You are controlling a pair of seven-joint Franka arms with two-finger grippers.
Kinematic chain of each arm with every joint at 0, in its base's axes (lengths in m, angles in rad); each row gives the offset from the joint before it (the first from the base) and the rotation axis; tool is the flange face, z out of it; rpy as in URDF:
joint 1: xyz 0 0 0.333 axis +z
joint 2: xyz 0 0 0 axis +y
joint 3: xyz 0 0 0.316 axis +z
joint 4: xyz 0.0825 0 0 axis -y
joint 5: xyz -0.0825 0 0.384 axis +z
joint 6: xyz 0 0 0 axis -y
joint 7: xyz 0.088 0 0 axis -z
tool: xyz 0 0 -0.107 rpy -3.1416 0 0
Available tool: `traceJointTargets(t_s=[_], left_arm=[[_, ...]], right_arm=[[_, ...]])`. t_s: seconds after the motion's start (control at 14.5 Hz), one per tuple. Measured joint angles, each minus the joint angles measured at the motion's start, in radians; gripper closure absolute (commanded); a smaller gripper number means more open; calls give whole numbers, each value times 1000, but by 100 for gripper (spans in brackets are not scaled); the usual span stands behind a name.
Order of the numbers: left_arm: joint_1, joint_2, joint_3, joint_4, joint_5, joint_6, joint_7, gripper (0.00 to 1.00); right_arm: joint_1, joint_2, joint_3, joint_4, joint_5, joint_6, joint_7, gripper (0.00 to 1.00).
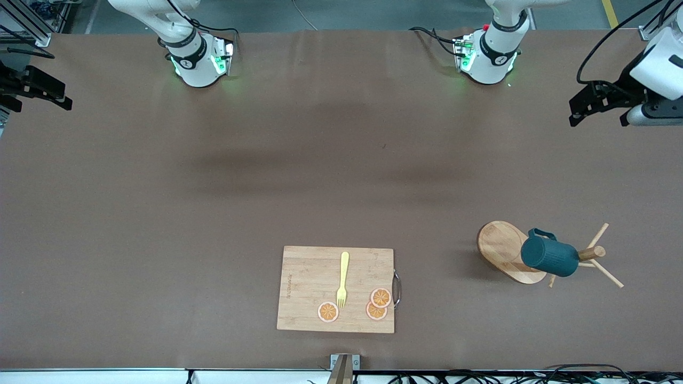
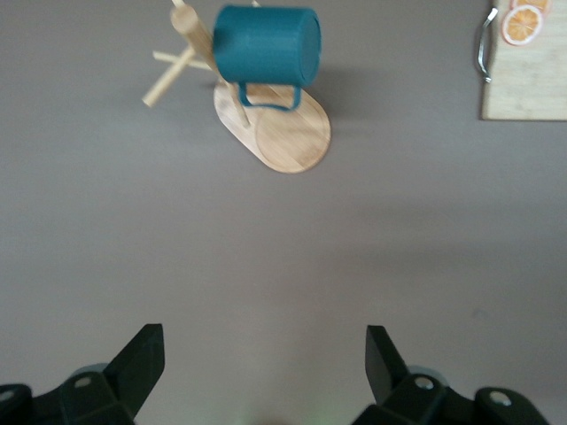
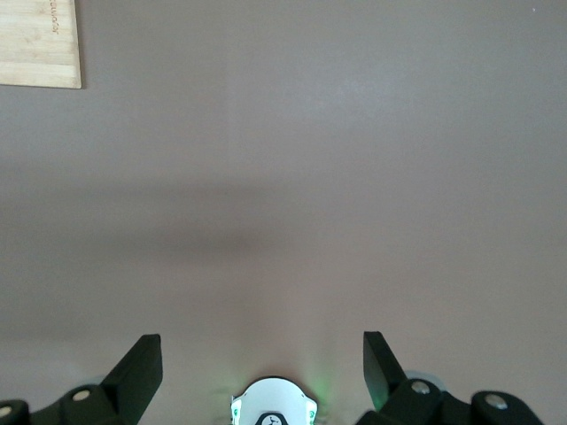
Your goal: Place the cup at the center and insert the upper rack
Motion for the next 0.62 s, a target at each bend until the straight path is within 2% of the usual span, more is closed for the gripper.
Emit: traceJointTargets(t_s=[0.21, 0.62], left_arm=[[-14, -32, 19, -37, -21, -9, 0, 0], [-17, -38, 19, -21, -22, -29, -2, 0]], right_arm=[[0, 0, 0, 0, 0, 1, 0, 0], [0, 0, 0, 0, 0, 2, 0, 0]])
